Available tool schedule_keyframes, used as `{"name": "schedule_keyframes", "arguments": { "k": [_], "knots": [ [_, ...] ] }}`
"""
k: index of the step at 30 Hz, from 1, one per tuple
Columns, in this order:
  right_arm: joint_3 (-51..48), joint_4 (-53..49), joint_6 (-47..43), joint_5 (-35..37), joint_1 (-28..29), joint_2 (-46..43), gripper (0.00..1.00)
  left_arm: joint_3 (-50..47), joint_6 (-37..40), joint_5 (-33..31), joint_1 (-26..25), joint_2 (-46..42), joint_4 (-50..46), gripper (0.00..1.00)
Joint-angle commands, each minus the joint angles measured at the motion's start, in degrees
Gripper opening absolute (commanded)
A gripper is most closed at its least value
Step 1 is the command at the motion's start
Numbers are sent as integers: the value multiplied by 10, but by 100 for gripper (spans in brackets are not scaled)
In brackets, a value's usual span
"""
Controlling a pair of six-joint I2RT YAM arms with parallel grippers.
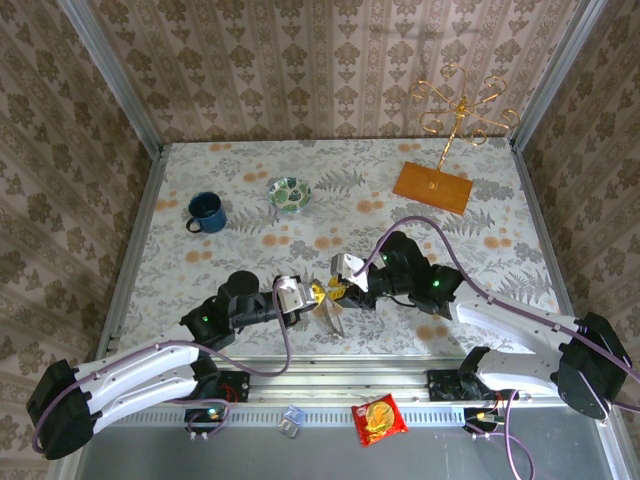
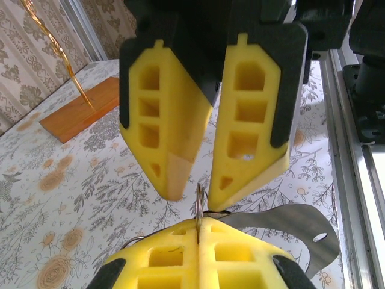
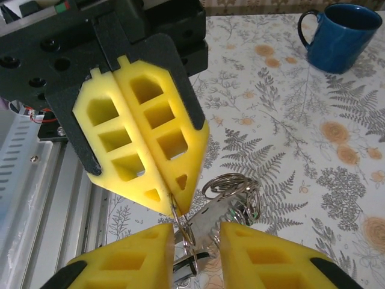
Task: Put the keys on the keyring
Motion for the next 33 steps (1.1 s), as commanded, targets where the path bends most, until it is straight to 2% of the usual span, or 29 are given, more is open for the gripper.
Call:
{"name": "schedule_keyframes", "arguments": {
  "k": [1,4,5,7,8,10,13,18,21,24,25,26,28,29,33],
  "knots": [
    [-2,21,3,-27,2,6,21,-6,-14,9,-5,-10,40,0],
    [1,14,-4,-27,2,7,3,-7,-15,6,-5,-11,39,0],
    [6,7,-11,-28,2,6,0,-5,-15,2,-5,-12,38,0],
    [19,-19,-27,-25,3,6,0,0,-14,-16,-5,-12,24,1],
    [31,-41,-44,-20,7,6,0,5,-9,-24,-5,-13,8,10],
    [56,-100,-78,-5,14,12,0,18,2,-33,-5,-16,-23,23],
    [102,-179,-128,15,24,29,0,46,27,-35,-5,-14,-82,29],
    [157,-240,-169,38,42,57,0,83,59,-26,-5,9,-146,24],
    [184,-259,-177,46,54,78,0,90,67,-23,-5,23,-147,14],
    [195,-260,-174,45,59,90,0,90,71,-24,-5,30,-136,1],
    [188,-244,-164,44,58,89,0,86,71,-23,-4,29,-128,0],
    [176,-221,-150,43,55,83,2,81,68,-20,-3,27,-117,0],
    [143,-165,-108,14,32,62,23,65,57,-15,1,21,-92,0],
    [120,-129,-78,-11,12,48,29,54,49,-11,5,17,-74,0],
    [38,-22,8,-58,-42,1,36,-1,12,8,14,3,28,0]
  ]
}}
